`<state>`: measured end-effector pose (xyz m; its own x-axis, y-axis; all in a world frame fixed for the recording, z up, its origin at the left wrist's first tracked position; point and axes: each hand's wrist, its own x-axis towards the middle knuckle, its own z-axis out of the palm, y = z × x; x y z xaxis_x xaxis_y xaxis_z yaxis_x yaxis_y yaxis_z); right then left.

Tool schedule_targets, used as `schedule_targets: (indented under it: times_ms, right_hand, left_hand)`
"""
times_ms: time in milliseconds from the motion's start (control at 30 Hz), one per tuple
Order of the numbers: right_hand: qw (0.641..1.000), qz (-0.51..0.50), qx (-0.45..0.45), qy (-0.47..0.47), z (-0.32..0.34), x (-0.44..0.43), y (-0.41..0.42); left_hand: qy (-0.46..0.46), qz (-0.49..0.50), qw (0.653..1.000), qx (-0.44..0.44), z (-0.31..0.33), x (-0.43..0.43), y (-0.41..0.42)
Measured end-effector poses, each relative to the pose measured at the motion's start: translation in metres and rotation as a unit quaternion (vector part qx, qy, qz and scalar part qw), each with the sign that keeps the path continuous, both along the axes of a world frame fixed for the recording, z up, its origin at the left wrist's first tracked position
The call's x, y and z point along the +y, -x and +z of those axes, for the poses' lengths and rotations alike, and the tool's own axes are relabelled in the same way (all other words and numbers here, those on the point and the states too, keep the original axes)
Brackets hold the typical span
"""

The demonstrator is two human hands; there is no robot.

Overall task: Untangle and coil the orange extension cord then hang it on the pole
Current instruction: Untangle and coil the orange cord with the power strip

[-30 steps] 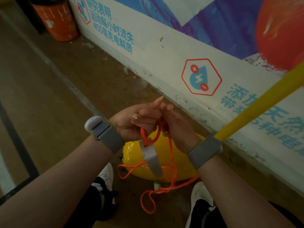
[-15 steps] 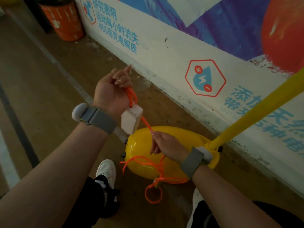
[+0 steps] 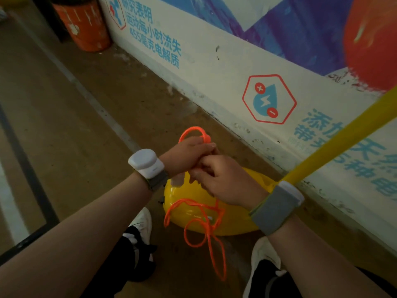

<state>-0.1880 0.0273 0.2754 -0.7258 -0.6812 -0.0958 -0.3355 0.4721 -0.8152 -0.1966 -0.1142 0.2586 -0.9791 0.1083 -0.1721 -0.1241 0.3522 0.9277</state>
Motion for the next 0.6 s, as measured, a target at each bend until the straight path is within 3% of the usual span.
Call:
schedule_targets:
  times_ms: [67,167,233,367,500,600]
  right_hand:
    - [0.998,-0.052,0.039,0.018,0.002,0.007,0.008]
    - [0.989,-0.118,0.043,0.077,0.009,0.019,0.021]
    - [0.991,-0.078,0.026,0.107,0.015,0.025,0.025]
    - [0.983,-0.032,-0.082,0.158,0.024,0.034,0.027]
    - [0.985,-0.018,-0.123,0.117,0.019,0.042,0.032]
    - [0.984,0.007,-0.142,0.105,0.016,0.046,0.033]
  left_hand:
    - [-0.044,0.042,0.998,-0.020,0.007,0.003,0.000]
    - [-0.063,-0.039,0.996,-0.058,0.016,0.007,-0.003]
    - [-0.049,-0.098,0.992,-0.060,0.020,0.010,-0.006]
    - [-0.122,-0.188,0.963,-0.146,0.027,0.007,-0.005]
    - [-0.014,-0.238,0.965,-0.108,0.040,-0.001,-0.004]
    - [-0.036,-0.256,0.958,-0.125,0.040,-0.008,-0.004]
